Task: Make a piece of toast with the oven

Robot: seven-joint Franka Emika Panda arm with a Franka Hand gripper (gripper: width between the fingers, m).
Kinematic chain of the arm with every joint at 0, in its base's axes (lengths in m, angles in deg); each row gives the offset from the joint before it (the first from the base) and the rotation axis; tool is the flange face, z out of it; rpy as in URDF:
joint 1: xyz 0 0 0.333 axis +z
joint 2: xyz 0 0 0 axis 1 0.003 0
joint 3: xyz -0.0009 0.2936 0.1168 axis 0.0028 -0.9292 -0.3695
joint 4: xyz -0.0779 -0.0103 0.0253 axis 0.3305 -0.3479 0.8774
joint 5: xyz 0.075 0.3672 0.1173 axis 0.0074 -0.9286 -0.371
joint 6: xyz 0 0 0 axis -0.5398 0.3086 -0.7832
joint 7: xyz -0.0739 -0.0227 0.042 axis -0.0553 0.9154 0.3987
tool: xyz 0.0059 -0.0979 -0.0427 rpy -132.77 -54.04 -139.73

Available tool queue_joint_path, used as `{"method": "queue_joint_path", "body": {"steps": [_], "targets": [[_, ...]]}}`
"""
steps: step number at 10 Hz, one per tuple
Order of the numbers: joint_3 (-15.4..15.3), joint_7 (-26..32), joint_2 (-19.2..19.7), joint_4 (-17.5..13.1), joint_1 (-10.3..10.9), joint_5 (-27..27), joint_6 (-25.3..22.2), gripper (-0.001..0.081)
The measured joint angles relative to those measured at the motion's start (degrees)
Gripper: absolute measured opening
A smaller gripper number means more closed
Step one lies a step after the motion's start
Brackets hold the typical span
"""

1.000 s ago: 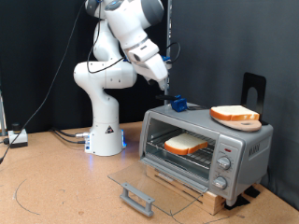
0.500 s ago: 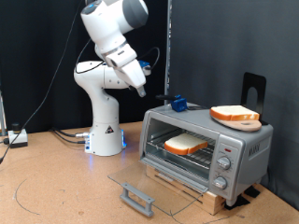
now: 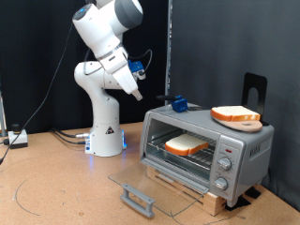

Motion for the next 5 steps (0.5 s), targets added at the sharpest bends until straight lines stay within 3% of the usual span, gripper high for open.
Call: {"method": "queue_joint_path", "body": {"steps": [4,5], "targets": [[-0.6,-18.5,2.6,2.0,-4.0,-7.0,7.7,0.0809],[-0.6,-17.1,2.6,1.9,-4.0,-6.3,6.6,0.0809]]}}
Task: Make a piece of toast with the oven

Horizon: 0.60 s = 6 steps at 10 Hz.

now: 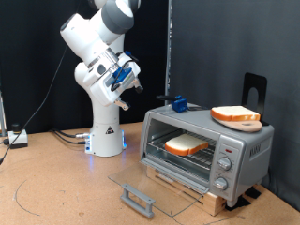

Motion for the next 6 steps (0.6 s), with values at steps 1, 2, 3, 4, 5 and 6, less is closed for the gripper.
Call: {"method": "queue_joint_path", "body": {"steps": [1,2,3,4,5,6], "targets": [[0.2,-3.7,0.6,-1.0,-0.3,2.7,-5.0,0.0809],[0.6,-9.5,2.0,-2.7,-0.7,3.3,-9.8,0.0809],[1.2,-14.6,4.2,-4.2,-1.2,2.1,-12.5,0.0809],[2.3,-18.9,6.9,-5.7,-1.7,0.8,-15.0,0.0809],[3.4,-21.1,10.2,-7.7,-2.3,1.1,-17.6,0.0809],[4.2,-21.2,13.6,-10.1,-2.7,4.2,-20.1,0.0809]]}}
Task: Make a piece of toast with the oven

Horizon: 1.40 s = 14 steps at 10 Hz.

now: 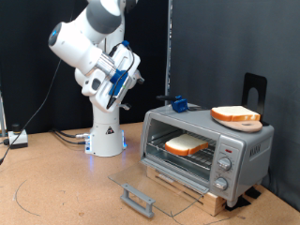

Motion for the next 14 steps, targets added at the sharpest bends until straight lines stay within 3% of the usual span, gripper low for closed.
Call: {"method": "queue_joint_path", "body": {"steps": [2,4,8,13,14], "targets": [[0.5,0.9,5.1,-3.8,-0.9,4.5,0.8,0.0809],[1.1,2.2,8.5,-6.0,-1.5,5.2,3.0,0.0809],[1.2,5.4,9.0,-5.4,-1.5,5.5,-1.1,0.0809],[1.6,7.1,17.6,-6.5,-2.0,6.4,6.6,0.0809],[1.6,7.1,18.7,-6.5,-2.0,6.2,10.7,0.0809]]}}
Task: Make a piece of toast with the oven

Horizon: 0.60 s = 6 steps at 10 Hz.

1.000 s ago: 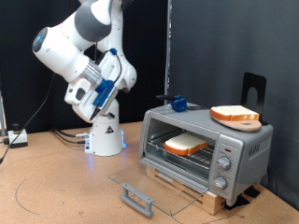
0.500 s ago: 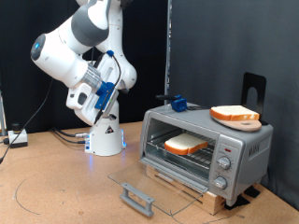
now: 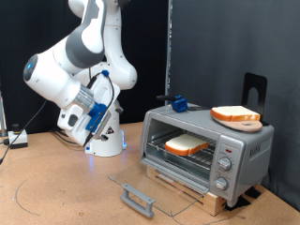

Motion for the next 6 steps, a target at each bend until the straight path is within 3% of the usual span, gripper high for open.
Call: {"method": "queue_joint_path", "body": {"steps": [1,4,6], "targets": [[-0.1,0.0,0.1,0.4,0.0,-0.1,2.7,0.0809],[0.2,1.6,1.2,-1.1,-0.1,0.5,-5.1,0.0809],[0.3,1.8,5.4,-3.2,-0.2,1.1,-5.3,0.0809]]}}
